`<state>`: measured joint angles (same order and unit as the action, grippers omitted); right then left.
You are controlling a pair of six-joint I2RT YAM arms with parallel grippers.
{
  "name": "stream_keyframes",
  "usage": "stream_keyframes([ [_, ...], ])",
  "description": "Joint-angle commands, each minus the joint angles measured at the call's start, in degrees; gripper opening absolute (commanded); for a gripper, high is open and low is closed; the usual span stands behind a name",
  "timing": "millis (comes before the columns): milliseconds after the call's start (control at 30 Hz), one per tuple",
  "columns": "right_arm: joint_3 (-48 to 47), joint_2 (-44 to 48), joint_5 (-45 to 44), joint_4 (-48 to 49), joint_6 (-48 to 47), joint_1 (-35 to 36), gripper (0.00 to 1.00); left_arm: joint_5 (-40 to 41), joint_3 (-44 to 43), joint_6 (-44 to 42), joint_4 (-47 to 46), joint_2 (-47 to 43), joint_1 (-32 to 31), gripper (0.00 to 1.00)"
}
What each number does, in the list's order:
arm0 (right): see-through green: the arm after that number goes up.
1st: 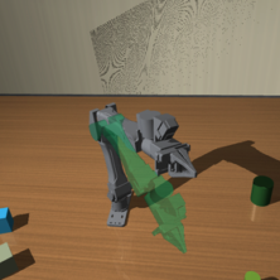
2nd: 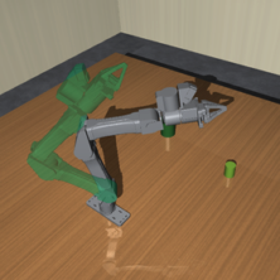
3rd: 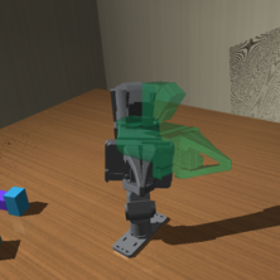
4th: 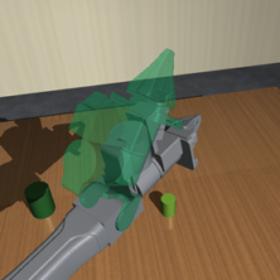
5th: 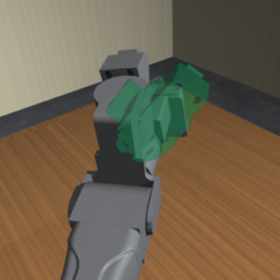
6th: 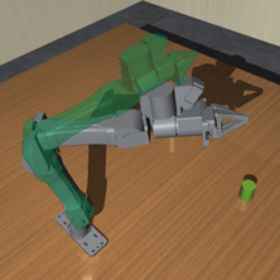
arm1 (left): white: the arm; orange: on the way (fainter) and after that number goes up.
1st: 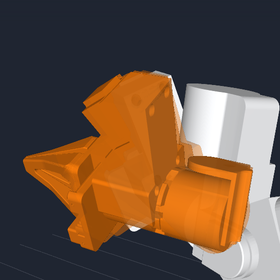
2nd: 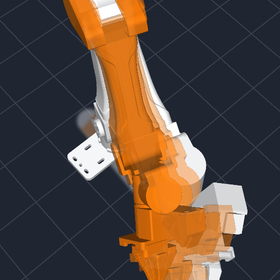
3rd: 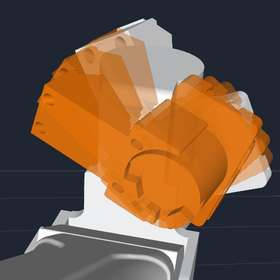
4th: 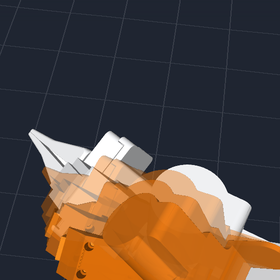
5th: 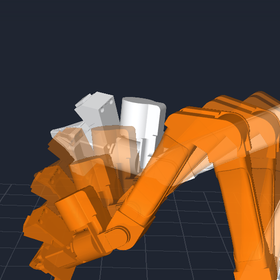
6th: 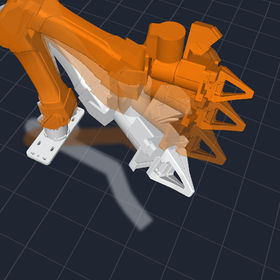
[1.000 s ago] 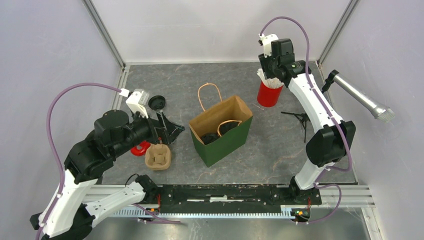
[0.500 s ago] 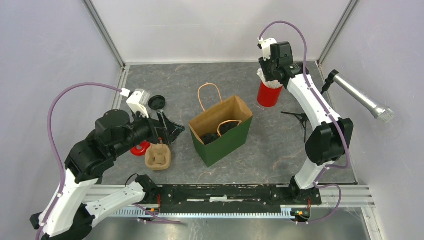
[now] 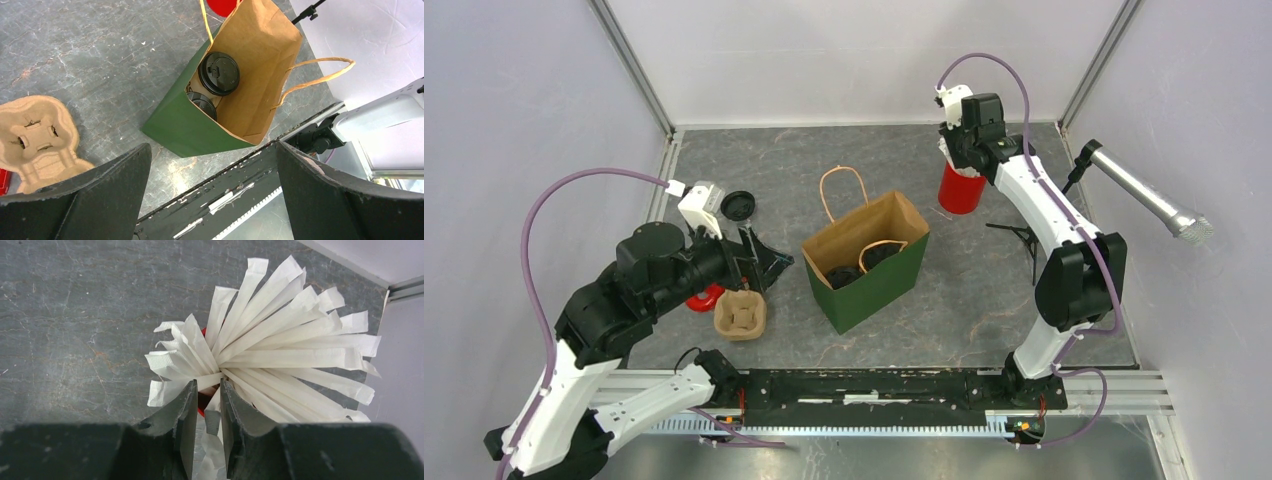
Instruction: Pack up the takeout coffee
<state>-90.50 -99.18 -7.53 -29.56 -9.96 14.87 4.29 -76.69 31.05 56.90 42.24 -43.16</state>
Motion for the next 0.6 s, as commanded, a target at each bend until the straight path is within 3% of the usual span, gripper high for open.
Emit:
stream_keyframes([
  [0, -0.8, 1.3, 1.1, 4.4, -1.1, -0.2, 0.29, -0.6, 0.3, 1.8, -2.1, -0.4, 0.0, 1.00],
  [133, 0.0, 1.5, 1.0, 5.5, -1.7, -0.2, 0.28, -0.5, 0.3, 2.1, -1.9, -0.8, 0.0, 1.00],
  [433, -5.0, 3.7, -3.0, -0.8, -0.7, -0.2, 0.01, 0.0, -0.1, 2.0, -1.2, -0.9, 0.0, 1.00],
  [567, -6.8, 6.6, -2.5, -4.3, 0.7, -0.2, 0.00, 0.2, 0.5, 1.4, -1.1, -0.5, 0.0, 1.00],
])
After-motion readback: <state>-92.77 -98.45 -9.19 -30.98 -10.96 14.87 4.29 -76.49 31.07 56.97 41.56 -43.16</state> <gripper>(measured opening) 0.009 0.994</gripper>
